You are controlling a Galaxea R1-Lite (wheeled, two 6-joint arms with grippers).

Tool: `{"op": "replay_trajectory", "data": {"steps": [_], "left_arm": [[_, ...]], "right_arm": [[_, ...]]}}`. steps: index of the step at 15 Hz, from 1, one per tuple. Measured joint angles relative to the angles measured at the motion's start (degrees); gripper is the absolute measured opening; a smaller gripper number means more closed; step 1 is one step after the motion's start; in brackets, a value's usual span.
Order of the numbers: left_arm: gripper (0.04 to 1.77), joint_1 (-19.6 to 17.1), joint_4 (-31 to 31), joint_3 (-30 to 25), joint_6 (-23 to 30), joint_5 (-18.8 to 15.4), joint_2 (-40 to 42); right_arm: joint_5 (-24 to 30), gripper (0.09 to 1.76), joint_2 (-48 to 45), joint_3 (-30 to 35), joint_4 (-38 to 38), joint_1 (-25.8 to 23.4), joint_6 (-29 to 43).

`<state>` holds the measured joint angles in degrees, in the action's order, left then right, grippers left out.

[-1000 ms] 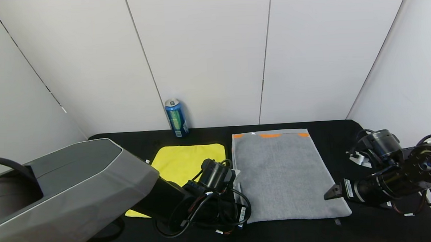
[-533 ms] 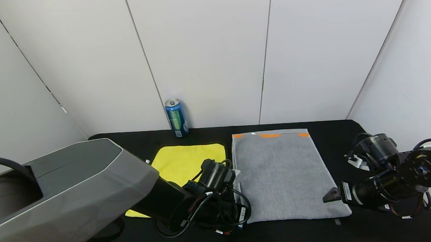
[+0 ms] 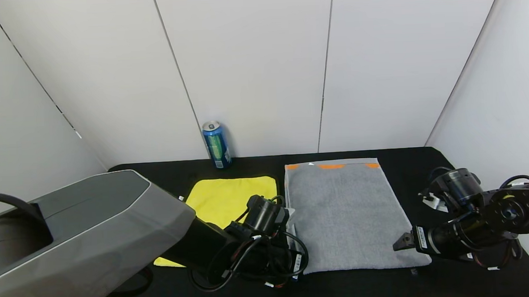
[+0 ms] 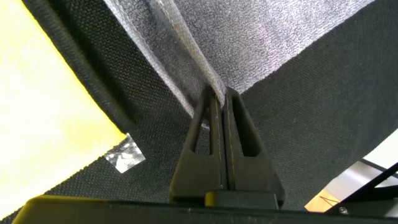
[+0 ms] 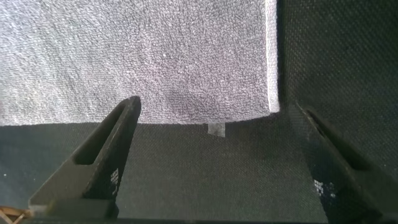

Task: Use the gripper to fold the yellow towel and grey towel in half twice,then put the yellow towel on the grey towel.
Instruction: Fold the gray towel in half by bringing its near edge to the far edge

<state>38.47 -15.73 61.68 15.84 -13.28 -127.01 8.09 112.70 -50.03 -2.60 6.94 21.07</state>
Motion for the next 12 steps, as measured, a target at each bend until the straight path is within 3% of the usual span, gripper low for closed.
{"op": "replay_trajectory", "data": {"steps": [12], "left_arm": [[0.1,0.0,0.0,0.0,0.0,0.0,0.0]], "right_arm": [[-4.0,1.71,2.4,-0.2,2.4,2.0,0.5]]}}
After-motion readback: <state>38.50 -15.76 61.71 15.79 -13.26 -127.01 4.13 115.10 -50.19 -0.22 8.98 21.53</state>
